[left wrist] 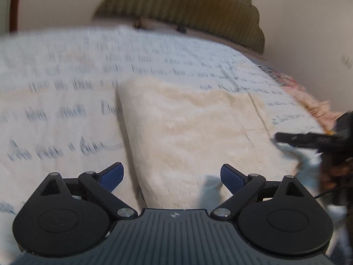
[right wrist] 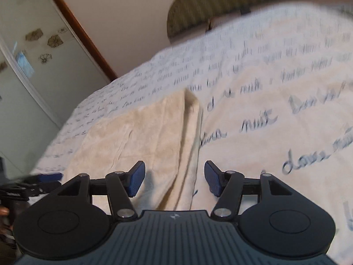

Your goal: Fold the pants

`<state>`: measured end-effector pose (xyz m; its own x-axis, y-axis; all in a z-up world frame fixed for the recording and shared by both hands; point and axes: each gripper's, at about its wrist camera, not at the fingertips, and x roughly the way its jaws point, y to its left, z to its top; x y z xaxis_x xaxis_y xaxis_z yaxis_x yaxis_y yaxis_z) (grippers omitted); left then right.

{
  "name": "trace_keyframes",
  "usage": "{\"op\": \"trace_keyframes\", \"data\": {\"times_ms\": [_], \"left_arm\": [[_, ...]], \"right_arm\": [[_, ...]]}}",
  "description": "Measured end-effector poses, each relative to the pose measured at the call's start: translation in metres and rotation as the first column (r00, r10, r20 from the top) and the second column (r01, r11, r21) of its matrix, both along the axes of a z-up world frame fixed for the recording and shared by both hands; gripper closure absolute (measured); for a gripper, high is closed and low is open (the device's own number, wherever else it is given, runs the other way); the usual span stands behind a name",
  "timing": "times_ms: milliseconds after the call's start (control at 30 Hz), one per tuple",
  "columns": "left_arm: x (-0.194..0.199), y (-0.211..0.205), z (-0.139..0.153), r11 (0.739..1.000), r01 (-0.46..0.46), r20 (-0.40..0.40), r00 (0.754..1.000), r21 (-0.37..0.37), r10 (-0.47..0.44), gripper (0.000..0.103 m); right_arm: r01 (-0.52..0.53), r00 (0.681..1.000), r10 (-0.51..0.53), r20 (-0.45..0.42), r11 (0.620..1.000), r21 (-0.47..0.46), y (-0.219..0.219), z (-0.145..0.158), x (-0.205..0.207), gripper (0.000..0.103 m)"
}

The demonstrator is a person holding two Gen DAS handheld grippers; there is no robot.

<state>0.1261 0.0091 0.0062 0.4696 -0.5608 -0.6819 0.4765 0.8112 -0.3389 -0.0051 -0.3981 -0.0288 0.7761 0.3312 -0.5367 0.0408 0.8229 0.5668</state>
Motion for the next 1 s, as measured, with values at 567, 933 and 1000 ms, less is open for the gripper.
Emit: {"op": "trace_keyframes", "data": {"times_ms": [567,933,1000], "left_arm": [[0.027,-0.008,-0.011,0.987,-0.042,-0.05,0.998,-0.153,0.034,0.074],[-0.006,0.015,0.046,0.997,-0.042,0.264,0.963,-0.072,0.059,0.084],[-0.002,0.018,0.049,0.997,-0.065,0.297,0.952,-0.047,0.076,0.084]], "right_arm": [[-0.089,0.996,0.081,0.049,0.977,0.192,-0.001,-0.011,0.019,0.083],[-0.206,0.948,0.209,0.238,0.978,-0.036,0.062,0.081,0.051,0.084],[-0.21,0.943,0.21,0.258,0.977,-0.027,0.068,0.084,0.072,0.084]]}}
